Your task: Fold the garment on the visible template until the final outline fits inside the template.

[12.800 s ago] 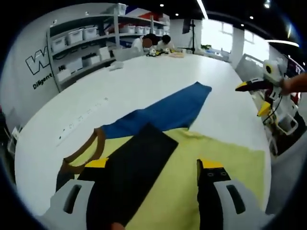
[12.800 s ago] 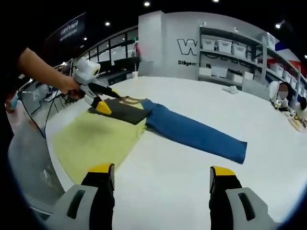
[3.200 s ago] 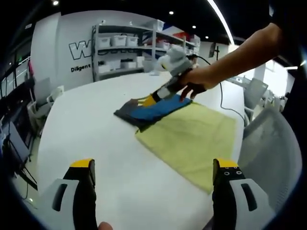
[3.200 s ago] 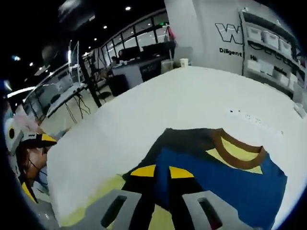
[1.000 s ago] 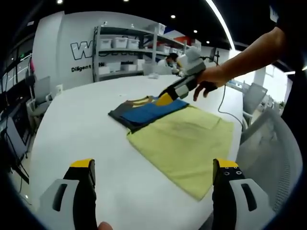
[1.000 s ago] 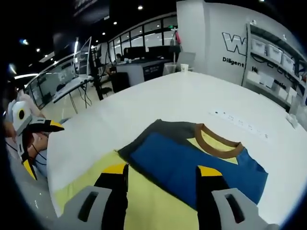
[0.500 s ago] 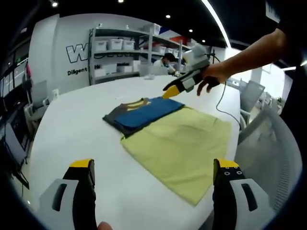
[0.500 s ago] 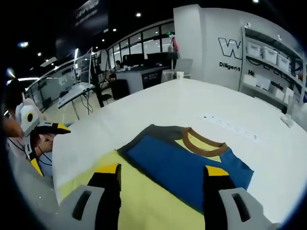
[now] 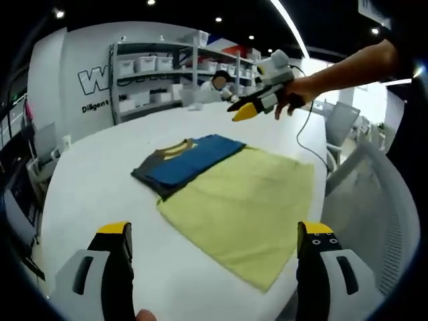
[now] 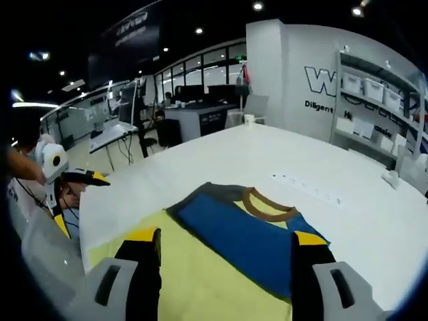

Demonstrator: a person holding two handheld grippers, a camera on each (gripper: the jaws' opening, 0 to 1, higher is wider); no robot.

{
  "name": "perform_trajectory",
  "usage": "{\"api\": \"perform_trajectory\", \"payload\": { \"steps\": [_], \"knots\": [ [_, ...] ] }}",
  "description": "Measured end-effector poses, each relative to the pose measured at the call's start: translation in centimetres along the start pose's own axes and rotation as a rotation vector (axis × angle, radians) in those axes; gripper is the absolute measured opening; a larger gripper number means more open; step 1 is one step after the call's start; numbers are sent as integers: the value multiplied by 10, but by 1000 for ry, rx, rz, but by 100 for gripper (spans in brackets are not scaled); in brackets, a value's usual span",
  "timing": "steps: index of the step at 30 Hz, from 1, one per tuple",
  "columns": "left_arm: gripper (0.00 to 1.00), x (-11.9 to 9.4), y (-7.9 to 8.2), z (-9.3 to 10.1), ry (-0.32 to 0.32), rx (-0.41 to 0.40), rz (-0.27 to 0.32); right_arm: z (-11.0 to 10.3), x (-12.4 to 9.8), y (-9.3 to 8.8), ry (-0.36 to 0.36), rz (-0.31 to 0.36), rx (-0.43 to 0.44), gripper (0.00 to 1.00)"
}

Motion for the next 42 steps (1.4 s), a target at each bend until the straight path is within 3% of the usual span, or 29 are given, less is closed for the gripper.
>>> {"api": "perform_trajectory", "payload": {
  "steps": [7, 18, 25, 29, 37, 42],
  "knots": [
    [99, 6, -3, 9, -40, 22, -28, -10, -24, -18, 21, -21, -24, 77],
    [97, 8, -14, 23, -102, 74, -91, -29, -69, -56, 122, -104, -97, 76],
    [94, 9, -14, 26, -138, 117, -119, -37, -85, -58, 127, -84, -91, 73],
    [94, 11, -15, 28, -157, 132, -136, -43, -98, -66, 161, -120, -141, 72],
    [86, 6, -30, 38, -197, 168, -183, -51, -126, -96, 217, -204, -182, 67],
    [76, 0, -42, 43, -267, 235, -228, -56, -139, -106, 242, -227, -232, 57]
  ]
}}
Point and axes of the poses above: the point that each gripper's makers call its tool centre point, and the gripper's own axes: x roughly forward along the fingers, z roughly to its right, y roughly out of its top, the point moved 9 cm from there along -x, roughly backward along the fingers, and after that the axes turned 12 degrees about z, right-handed, at the moved point
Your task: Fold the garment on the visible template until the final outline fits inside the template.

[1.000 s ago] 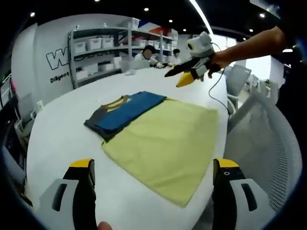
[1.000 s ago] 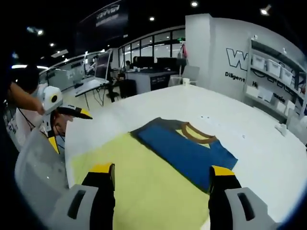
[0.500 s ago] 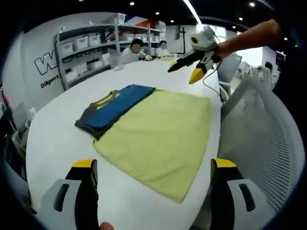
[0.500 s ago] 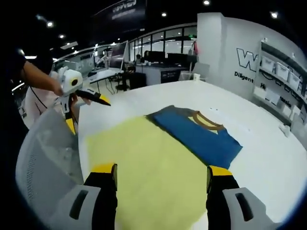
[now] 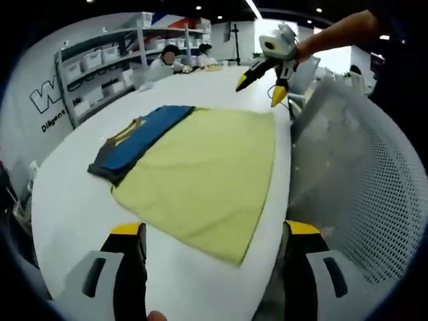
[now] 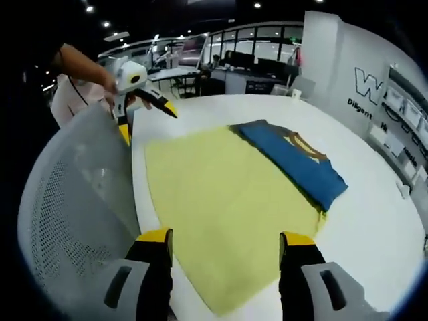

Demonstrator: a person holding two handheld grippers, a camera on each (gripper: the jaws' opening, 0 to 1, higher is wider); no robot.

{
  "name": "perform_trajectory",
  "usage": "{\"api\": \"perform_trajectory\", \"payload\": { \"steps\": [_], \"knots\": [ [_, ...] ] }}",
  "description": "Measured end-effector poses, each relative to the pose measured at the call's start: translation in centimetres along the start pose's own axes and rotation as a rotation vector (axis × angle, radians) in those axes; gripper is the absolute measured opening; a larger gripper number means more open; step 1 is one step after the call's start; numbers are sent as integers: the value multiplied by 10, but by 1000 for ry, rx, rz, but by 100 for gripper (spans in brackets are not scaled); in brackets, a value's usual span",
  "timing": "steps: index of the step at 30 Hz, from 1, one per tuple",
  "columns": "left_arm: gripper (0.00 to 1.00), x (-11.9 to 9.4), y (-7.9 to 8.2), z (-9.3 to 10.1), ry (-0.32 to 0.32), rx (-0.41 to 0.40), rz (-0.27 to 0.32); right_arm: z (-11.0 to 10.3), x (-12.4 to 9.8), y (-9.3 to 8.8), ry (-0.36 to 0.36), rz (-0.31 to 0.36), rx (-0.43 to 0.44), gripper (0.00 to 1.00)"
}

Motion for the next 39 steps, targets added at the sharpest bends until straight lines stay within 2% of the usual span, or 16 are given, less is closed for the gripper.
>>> {"api": "perform_trajectory", "payload": {
  "steps": [3, 9, 12, 13, 15, 25, 29, 32, 35, 38, 39],
  "knots": [
    [73, 1, -3, -2, -8, 3, -19, -1, -1, -9, 9, -25, -4, 53],
    [55, 3, -8, 0, -55, 21, -57, -8, -6, -31, 59, -113, -48, 47],
    [53, 5, -10, 1, -54, 7, -69, -9, -9, -41, 69, -150, -30, 46],
    [52, 6, -11, 3, -59, 5, -76, -9, -10, -46, 78, -185, -48, 46],
    [48, 7, -12, 6, -74, 16, -82, -10, -10, -51, 87, -190, -55, 43],
    [39, 13, -13, 7, -95, 26, -140, -8, -5, -60, 94, -236, -73, 35],
    [38, 17, -13, 5, -104, 50, -194, -6, -1, -61, 97, -261, -82, 31],
    [38, 22, -11, 3, -112, 55, -205, -4, 0, -60, 102, -263, -70, 30],
    [38, 25, -10, 1, -118, 69, -228, -4, 0, -59, 119, -280, -69, 28],
    [36, 27, -10, 2, -133, 61, -231, -11, 2, -58, 187, -302, -93, 18],
    [35, 26, -10, 2, -135, 60, -236, -10, 3, -57, 192, -308, -134, 18]
  ]
}}
Point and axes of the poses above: the point that each gripper's makers call its tool centre point, and the gripper's own axes: x roughly forward along the fingers, z roughly to its right, y roughly out of its top, the point moved 9 cm from there along -x, roughly backward along the fingers, and after that the axes turned 12 degrees about z, right-handed, at the moved point
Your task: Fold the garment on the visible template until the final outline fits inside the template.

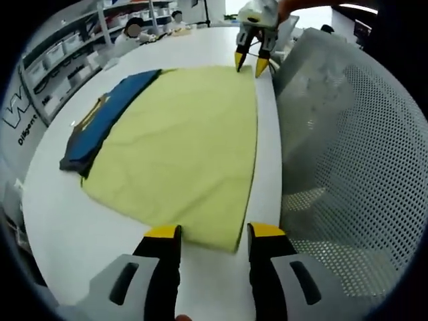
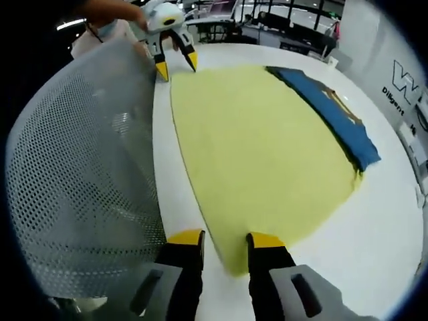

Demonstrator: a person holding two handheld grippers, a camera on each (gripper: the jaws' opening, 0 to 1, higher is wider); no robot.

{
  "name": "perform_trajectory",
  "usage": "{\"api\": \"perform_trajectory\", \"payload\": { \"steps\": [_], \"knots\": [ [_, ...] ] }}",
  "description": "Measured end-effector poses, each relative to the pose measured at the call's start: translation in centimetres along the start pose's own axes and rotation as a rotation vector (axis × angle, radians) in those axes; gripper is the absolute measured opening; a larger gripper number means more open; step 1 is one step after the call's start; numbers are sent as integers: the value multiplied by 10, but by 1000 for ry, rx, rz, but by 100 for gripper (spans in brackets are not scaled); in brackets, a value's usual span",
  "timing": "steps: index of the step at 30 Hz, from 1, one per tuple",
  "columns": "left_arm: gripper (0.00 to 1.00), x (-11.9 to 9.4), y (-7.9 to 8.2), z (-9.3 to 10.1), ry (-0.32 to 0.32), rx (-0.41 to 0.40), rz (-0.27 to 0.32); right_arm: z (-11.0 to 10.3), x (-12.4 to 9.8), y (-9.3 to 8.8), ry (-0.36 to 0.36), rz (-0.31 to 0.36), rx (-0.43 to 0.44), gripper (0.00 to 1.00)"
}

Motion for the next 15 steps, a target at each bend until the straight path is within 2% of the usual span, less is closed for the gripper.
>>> {"api": "perform_trajectory", "payload": {
  "steps": [3, 7, 10, 11, 12, 13, 14, 15],
  "knots": [
    [32, 2, 1, 2, -28, 7, -1, 0, 1, 1, 4, -10, 13, 16],
    [31, 2, 2, 1, -27, 0, -7, 1, 1, 0, 2, -7, 26, 14],
    [28, 2, 2, 1, -14, -18, -9, -1, 3, 3, 5, -15, 3, 9],
    [26, 2, 2, 1, -13, -17, -8, -1, 3, 3, -5, -21, -8, 3],
    [23, 2, 2, 3, -13, -12, -4, 4, 4, 5, -38, -39, -72, 0],
    [19, 2, 1, 4, -15, -3, 0, 2, 4, 5, -14, -45, -57, 0],
    [12, 1, 1, 5, -14, 11, -2, 2, 4, 6, -19, -42, -41, 0],
    [8, 1, 1, 4, -5, 61, -6, 1, 4, 7, -15, -48, -14, 0]
  ]
}}
Point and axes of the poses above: the point that each gripper's makers call its tool centre point, and the gripper's own axes: x roughly forward along the fingers, z roughly to its right, y roughly out of its top, the point moved 9 cm from there along -x, roughly backward along the fingers, and after that the axes turned 12 degrees about z, right-handed, at the moved point
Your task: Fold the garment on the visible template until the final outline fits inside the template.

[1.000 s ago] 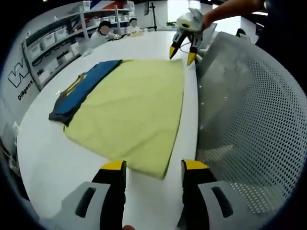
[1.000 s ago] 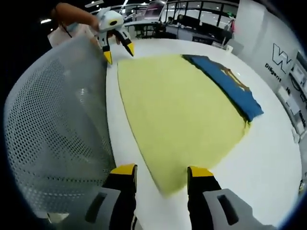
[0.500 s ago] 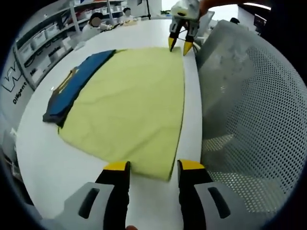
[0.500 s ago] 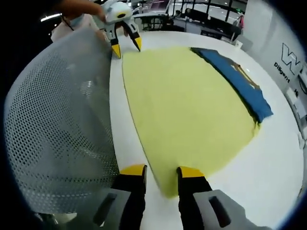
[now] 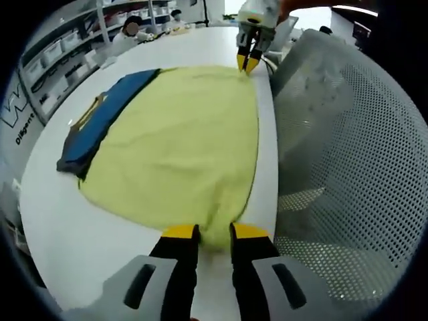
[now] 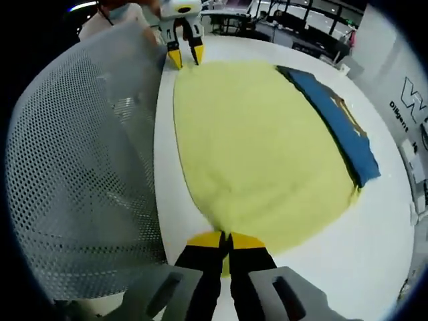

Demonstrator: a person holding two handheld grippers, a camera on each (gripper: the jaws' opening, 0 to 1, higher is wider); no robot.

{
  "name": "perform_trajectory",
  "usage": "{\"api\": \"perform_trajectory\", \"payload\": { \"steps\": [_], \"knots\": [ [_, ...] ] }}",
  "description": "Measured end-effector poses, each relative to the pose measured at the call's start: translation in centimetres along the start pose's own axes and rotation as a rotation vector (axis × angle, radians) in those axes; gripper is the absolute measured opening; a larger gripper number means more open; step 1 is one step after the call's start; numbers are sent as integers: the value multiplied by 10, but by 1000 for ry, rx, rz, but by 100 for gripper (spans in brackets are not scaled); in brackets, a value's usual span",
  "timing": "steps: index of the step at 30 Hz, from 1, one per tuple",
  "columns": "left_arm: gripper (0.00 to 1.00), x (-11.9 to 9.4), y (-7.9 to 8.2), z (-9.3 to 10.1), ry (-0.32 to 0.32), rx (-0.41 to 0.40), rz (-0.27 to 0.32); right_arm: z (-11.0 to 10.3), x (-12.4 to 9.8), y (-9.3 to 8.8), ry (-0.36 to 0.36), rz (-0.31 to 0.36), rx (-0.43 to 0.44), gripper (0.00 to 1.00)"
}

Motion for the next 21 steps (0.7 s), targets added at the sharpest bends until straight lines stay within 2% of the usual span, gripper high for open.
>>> {"api": "perform_trajectory", "payload": {
  "steps": [1, 6, 11, 16, 21],
  "knots": [
    [6, -1, -1, 1, 5, 6, -1, 0, 0, 0, 1, -2, 4, 0],
    [1, -5, -2, -4, 26, -82, -20, -6, -3, 2, 33, -16, 35, 0],
    [1, -20, -3, -5, 28, -123, -10, -14, -17, 12, 74, 30, 67, 0],
    [0, -30, -2, -4, -4, -160, 11, -22, -23, 17, 106, 37, 99, 0],
    [0, -41, 7, 1, -63, -185, 31, -25, -33, 21, 144, 31, 112, 0]
  ]
}}
Point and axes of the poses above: the point that each gripper's makers call its tool centre point, and the gripper's own axes: x roughly forward along the fingers, z roughly to its right, y roughly out of its top, the point moved 9 cm from there along -x, roughly backward along the fingers, and after that the axes turned 12 degrees about z, right-handed, at the moved point
